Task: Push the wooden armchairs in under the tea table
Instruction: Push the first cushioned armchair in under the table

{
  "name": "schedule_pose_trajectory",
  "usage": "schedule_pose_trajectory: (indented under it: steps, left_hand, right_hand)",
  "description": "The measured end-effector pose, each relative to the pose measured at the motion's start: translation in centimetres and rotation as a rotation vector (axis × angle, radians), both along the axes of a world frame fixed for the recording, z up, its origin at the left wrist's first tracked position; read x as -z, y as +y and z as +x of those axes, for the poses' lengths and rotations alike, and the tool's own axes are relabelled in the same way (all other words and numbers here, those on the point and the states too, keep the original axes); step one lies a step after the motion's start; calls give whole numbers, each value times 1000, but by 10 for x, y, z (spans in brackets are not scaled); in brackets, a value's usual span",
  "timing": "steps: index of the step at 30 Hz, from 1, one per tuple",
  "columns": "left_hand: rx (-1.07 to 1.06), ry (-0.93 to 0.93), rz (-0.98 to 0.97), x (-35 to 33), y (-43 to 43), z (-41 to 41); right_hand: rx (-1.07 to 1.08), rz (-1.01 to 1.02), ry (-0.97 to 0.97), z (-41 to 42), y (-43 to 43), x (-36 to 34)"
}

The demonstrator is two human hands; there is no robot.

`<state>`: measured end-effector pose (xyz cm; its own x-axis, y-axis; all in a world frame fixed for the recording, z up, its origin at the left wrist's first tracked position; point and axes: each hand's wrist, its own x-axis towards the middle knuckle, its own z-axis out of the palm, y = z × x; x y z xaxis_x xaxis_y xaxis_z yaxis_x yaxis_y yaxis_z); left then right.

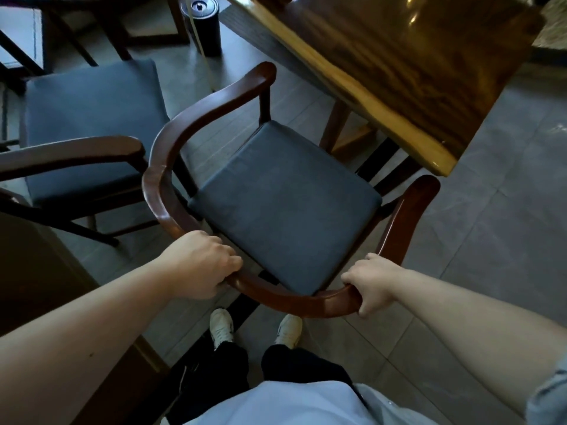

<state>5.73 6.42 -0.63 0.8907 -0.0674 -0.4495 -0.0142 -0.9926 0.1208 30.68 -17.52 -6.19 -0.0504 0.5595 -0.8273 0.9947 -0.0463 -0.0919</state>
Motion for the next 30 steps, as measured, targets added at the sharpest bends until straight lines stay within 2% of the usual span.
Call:
schedule_pose_trajectory:
  steps: [5,11,17,22,27,30]
  left_hand:
    - [70,-69,-43,-9,5,0]
    - [131,-123,-56,-15,48,-9]
    - [205,-106,-105,-14,94,-5]
    - [318,-121,-170,-4,120,1]
    - [389,-100,-176,12,141,1]
    - [475,-90,-173,20,152,7]
  right_hand:
    - [197,83,68,-16,-6,-13]
    - [824,315,480,-76,2,-46]
    - [1128,529,511,-137,32,-53]
    - [1197,604,428,-163,67,-50]
    - [1012,613,185,-185,87,-43]
    - [1030,570,79,-193,88,-37]
